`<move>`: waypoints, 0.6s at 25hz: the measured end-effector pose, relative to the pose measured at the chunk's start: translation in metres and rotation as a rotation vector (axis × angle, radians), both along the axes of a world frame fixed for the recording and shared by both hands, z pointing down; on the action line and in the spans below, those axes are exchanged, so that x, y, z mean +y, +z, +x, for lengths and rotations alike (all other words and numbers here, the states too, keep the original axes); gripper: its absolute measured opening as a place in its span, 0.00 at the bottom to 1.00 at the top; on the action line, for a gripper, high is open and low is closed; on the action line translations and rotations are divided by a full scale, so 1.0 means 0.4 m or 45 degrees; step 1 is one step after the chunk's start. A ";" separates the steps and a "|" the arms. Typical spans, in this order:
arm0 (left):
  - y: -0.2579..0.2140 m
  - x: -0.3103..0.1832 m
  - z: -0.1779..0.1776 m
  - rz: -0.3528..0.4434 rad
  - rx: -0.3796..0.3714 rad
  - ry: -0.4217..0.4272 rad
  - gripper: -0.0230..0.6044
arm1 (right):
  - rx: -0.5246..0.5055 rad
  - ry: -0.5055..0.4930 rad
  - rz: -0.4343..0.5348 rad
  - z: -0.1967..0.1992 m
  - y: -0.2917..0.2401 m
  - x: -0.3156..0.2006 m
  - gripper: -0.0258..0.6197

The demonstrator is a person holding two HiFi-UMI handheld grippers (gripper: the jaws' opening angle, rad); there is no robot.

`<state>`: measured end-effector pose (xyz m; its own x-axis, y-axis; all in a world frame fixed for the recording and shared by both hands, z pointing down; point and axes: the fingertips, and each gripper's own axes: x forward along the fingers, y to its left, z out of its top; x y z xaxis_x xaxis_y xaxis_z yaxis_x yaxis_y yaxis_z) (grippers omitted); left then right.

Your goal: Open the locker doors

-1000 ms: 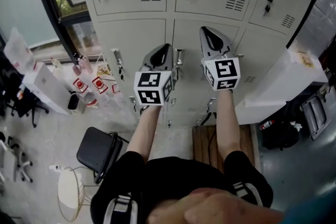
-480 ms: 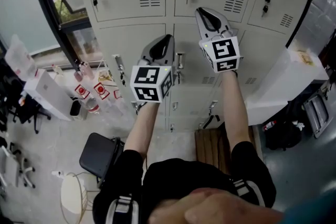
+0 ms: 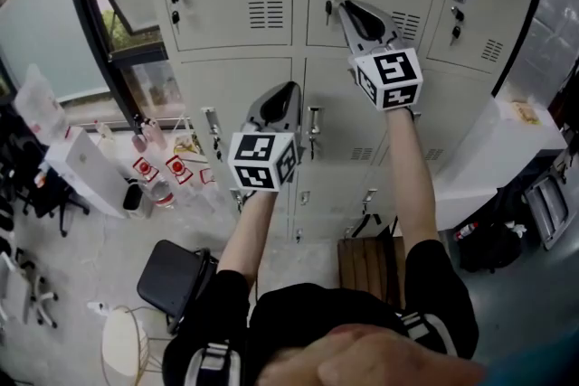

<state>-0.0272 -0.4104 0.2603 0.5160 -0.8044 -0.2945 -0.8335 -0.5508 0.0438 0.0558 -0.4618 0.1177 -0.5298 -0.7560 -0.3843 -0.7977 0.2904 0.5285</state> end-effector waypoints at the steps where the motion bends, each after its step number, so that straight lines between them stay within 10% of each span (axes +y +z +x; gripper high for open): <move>1: 0.004 0.001 -0.002 -0.002 0.001 -0.002 0.05 | -0.028 -0.008 0.000 0.004 -0.010 -0.001 0.09; 15: 0.026 -0.006 -0.021 -0.032 -0.014 -0.019 0.05 | 0.032 0.032 0.017 -0.036 -0.071 -0.022 0.16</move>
